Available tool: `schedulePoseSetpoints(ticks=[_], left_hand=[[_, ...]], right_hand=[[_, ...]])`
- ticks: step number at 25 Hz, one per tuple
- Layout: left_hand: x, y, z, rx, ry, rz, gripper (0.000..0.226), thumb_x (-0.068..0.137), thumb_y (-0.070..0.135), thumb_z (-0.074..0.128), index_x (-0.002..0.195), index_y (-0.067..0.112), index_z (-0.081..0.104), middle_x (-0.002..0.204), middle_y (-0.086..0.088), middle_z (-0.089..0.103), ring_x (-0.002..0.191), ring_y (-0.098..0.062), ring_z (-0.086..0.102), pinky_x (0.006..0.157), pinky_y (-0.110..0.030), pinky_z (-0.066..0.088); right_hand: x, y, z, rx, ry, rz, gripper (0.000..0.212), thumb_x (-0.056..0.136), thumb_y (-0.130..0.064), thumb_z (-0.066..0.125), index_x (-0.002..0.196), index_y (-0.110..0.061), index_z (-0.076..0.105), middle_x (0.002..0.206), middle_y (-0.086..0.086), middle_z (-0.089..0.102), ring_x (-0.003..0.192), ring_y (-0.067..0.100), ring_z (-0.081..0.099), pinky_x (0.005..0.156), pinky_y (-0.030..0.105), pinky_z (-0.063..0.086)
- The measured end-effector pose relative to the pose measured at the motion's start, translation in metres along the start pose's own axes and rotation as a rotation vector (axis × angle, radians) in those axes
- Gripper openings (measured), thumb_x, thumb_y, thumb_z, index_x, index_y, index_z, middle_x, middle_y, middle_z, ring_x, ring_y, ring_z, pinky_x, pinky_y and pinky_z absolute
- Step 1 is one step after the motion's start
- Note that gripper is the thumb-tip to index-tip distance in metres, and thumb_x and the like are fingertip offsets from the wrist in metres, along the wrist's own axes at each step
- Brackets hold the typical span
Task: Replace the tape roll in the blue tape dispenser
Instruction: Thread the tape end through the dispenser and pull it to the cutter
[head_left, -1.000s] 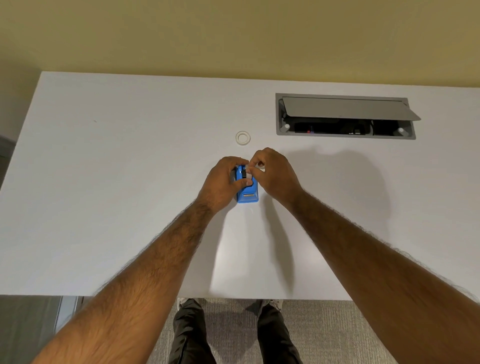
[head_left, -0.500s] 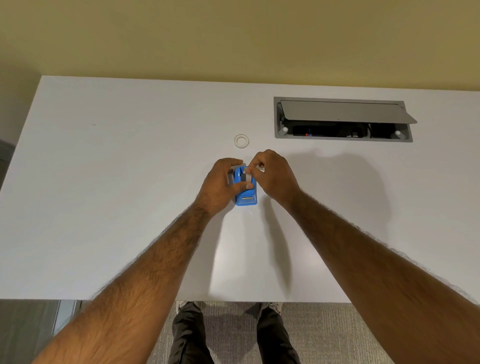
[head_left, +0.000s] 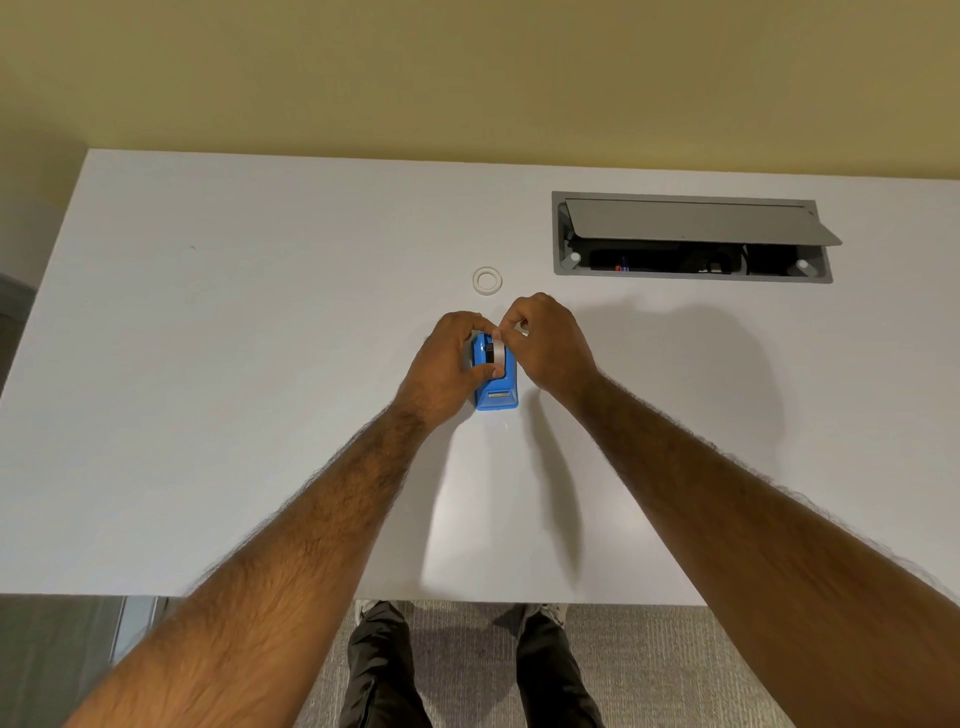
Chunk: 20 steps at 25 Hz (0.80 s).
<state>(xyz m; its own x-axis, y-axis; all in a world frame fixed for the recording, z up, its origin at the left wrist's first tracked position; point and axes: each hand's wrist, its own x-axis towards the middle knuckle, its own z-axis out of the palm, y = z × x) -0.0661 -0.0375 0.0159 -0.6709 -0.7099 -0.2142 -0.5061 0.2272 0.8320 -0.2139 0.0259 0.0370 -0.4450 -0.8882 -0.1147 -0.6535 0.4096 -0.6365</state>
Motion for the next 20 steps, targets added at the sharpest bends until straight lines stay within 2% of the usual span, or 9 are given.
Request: schedulePoseSetpoints(ticks=[4, 8, 15, 20], left_hand=[[-0.001, 0.001, 0.001, 0.008, -0.01, -0.034, 0.054, 0.08, 0.023, 0.081, 0.128, 0.017, 0.055, 0.13, -0.001, 0.055, 0.112, -0.017, 0.058, 0.096, -0.027, 0.046], [-0.001, 0.001, -0.002, 0.026, -0.026, -0.009, 0.048, 0.089, 0.034, 0.072, 0.13, 0.014, 0.057, 0.132, -0.004, 0.055, 0.116, -0.019, 0.057, 0.102, -0.033, 0.045], [0.001, 0.0, -0.001, 0.062, -0.035, 0.013, 0.041, 0.087, 0.027, 0.073, 0.125, 0.017, 0.061, 0.13, -0.002, 0.057, 0.118, -0.017, 0.054, 0.098, -0.022, 0.037], [0.001, 0.0, 0.0, 0.021, -0.02, -0.004, 0.042, 0.083, 0.021, 0.077, 0.122, 0.018, 0.06, 0.127, 0.0, 0.057, 0.112, -0.018, 0.057, 0.099, -0.028, 0.044]], right_hand=[[0.0, 0.002, 0.0, 0.007, -0.023, 0.011, 0.016, 0.089, -0.022, 0.063, 0.086, -0.007, 0.068, 0.09, 0.009, 0.071, 0.076, 0.011, 0.055, 0.07, 0.02, 0.043], [-0.007, 0.006, 0.002, 0.016, 0.014, 0.016, 0.012, 0.086, -0.024, 0.062, 0.078, -0.016, 0.065, 0.087, 0.003, 0.068, 0.077, 0.013, 0.059, 0.07, 0.026, 0.051], [-0.011, 0.006, 0.003, 0.004, 0.021, 0.01, 0.016, 0.088, -0.026, 0.062, 0.082, -0.012, 0.065, 0.088, 0.006, 0.068, 0.08, 0.015, 0.058, 0.072, 0.025, 0.047], [-0.008, 0.002, -0.001, 0.002, 0.016, 0.011, 0.015, 0.087, -0.024, 0.064, 0.083, -0.01, 0.066, 0.09, 0.007, 0.068, 0.083, 0.017, 0.059, 0.073, 0.028, 0.05]])
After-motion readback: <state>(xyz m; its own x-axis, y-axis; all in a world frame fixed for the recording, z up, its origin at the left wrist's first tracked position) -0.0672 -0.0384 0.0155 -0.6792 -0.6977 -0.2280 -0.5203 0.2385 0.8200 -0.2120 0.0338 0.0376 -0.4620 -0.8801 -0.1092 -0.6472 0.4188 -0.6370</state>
